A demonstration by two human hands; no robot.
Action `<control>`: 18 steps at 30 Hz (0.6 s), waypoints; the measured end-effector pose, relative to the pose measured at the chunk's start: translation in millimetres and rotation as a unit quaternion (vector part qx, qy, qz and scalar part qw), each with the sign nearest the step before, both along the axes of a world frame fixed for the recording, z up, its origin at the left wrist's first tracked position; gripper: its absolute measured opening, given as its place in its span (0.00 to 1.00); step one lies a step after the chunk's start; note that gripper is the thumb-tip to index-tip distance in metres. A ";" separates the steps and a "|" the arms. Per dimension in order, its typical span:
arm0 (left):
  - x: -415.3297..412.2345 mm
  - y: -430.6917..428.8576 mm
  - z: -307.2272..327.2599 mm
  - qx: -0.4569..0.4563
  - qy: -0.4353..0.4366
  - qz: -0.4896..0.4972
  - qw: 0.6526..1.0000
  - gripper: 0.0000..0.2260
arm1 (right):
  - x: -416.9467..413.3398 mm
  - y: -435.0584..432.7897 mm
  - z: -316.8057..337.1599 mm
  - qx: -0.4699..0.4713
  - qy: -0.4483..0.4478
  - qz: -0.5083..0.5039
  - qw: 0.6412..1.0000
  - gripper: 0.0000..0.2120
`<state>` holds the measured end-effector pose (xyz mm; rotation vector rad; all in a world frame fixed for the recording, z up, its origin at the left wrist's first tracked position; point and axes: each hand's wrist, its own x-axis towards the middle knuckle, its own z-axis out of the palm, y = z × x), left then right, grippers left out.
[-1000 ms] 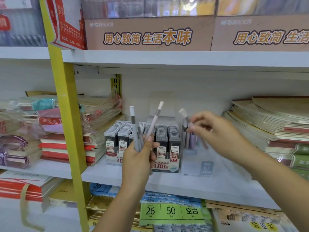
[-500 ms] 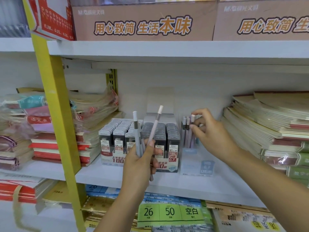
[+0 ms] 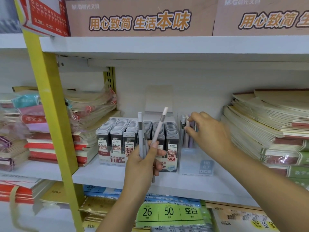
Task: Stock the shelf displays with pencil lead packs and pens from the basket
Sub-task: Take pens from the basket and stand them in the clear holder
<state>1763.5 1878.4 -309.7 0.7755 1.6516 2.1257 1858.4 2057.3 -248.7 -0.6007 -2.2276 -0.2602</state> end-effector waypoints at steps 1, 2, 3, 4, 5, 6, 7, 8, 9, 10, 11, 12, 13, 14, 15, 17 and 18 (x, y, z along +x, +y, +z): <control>0.9 -0.3 0.3 -0.001 0.001 -0.006 1.000 0.13 | -0.2 -1.8 1.0 -0.010 -0.016 -0.017 1.000 0.08; 2.3 -0.7 1.0 -0.001 0.000 -0.014 1.000 0.12 | 0.4 -3.3 2.0 -0.021 -0.023 -0.028 0.999 0.08; 3.6 -1.1 2.0 -0.001 0.000 -0.023 1.000 0.11 | 1.9 -5.3 3.8 -0.032 -0.020 -0.029 0.999 0.09; 5.3 -1.2 2.9 -0.002 0.002 -0.034 0.999 0.10 | 4.1 -8.5 5.5 -0.046 -0.004 -0.017 0.999 0.09; 6.8 -1.3 4.1 -0.003 0.005 -0.045 0.999 0.09 | 6.5 -12.8 6.8 -0.072 0.025 0.013 0.997 0.09; 8.3 -1.3 5.2 -0.004 0.009 -0.054 0.998 0.09 | 8.9 -17.5 7.5 -0.127 0.060 0.065 0.988 0.10; 9.9 -1.1 6.0 -0.009 0.015 -0.063 0.998 0.09 | 12.2 -23.4 8.4 -0.219 0.095 0.137 0.961 0.12; 11.9 -0.6 6.7 -0.017 0.022 -0.071 0.997 0.11 | 15.5 -31.8 10.2 -0.337 0.118 0.219 0.908 0.15; 14.2 -0.4 7.1 -0.027 0.029 -0.075 0.996 0.13 | 18.5 -40.7 11.5 -0.435 0.126 0.286 0.845 0.18; 16.6 -0.1 7.4 -0.034 0.034 -0.078 0.996 0.15 | 20.6 -47.9 11.9 -0.486 0.128 0.329 0.799 0.19; 18.9 0.0 7.2 -0.037 0.036 -0.081 0.995 0.15 | 22.2 -53.0 11.7 -0.499 0.135 0.353 0.780 0.19; 20.9 0.0 7.2 -0.038 0.035 -0.085 0.995 0.14 | 24.1 -56.6 11.8 -0.495 0.149 0.366 0.773 0.17; 22.2 -0.7 7.1 -0.039 0.031 -0.089 0.995 0.14 | 26.2 -59.3 13.3 -0.489 0.167 0.370 0.772 0.14; 23.0 -1.6 7.2 -0.040 0.025 -0.091 0.995 0.15 | 28.1 -59.5 14.3 -0.489 0.184 0.372 0.768 0.12; 22.9 -3.1 7.3 -0.040 0.017 -0.093 0.995 0.15 | 30.3 -58.0 14.7 -0.494 0.196 0.375 0.759 0.11; 21.1 -7.0 7.9 -0.033 0.004 -0.097 0.995 0.14 | 35.0 -53.7 14.4 -0.510 0.216 0.380 0.740 0.10; 19.6 -8.8 8.0 -0.032 0.004 -0.097 0.995 0.14 | 37.3 -51.3 14.2 -0.519 0.228 0.383 0.729 0.10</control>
